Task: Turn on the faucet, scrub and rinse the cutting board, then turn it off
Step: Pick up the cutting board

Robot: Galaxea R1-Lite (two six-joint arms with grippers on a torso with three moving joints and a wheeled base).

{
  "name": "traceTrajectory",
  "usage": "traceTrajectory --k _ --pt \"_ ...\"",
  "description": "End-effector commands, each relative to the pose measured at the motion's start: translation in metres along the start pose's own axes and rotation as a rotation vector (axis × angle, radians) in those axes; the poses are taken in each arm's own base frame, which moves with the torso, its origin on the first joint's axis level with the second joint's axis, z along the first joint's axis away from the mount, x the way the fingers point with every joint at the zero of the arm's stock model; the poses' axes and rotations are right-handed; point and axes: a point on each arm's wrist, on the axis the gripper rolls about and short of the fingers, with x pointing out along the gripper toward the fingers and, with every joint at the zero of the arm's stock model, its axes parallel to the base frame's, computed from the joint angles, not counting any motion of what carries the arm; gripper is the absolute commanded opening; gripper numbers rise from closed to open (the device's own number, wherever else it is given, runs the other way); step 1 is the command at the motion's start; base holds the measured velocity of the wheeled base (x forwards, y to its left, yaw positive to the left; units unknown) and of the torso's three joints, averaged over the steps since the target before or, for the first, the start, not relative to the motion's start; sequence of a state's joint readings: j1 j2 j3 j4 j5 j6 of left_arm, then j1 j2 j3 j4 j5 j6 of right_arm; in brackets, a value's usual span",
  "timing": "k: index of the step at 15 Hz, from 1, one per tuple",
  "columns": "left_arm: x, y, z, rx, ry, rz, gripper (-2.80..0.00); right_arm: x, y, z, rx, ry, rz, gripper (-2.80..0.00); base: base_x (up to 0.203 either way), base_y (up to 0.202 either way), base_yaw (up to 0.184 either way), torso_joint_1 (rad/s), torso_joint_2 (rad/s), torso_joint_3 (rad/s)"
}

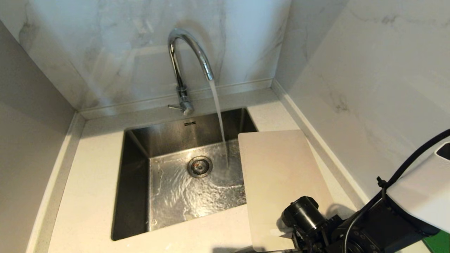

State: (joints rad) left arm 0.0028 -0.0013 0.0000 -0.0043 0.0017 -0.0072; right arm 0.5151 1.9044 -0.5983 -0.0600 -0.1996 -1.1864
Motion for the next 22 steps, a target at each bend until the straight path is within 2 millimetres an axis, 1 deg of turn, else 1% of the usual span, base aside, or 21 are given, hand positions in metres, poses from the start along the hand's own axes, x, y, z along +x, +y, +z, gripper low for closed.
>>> traceTrajectory --k 1,3,6,22 --pt "0.0000 0.0000 0.0000 0.000 -0.001 0.000 -2.80 0.0027 0.0003 0.0005 -0.009 0.005 0.009 0.00 0.000 0.000 0.000 0.000 0.00 0.000" --pt "0.0000 0.0000 0.0000 0.000 -0.001 0.000 -2.80 0.0037 -0.0003 0.0010 -0.008 0.005 0.004 0.00 0.000 0.000 0.000 0.000 0.00 0.000" --pt "0.0000 0.0000 0.0000 0.000 -0.001 0.001 -2.80 0.0113 -0.0014 0.0030 -0.005 0.000 -0.013 0.00 0.000 0.000 0.000 0.000 0.00 0.000" --pt "0.0000 0.0000 0.0000 0.000 -0.001 0.000 -2.80 0.0123 0.0014 0.0025 -0.010 0.004 -0.004 0.00 0.000 0.000 0.000 0.000 0.00 0.000"
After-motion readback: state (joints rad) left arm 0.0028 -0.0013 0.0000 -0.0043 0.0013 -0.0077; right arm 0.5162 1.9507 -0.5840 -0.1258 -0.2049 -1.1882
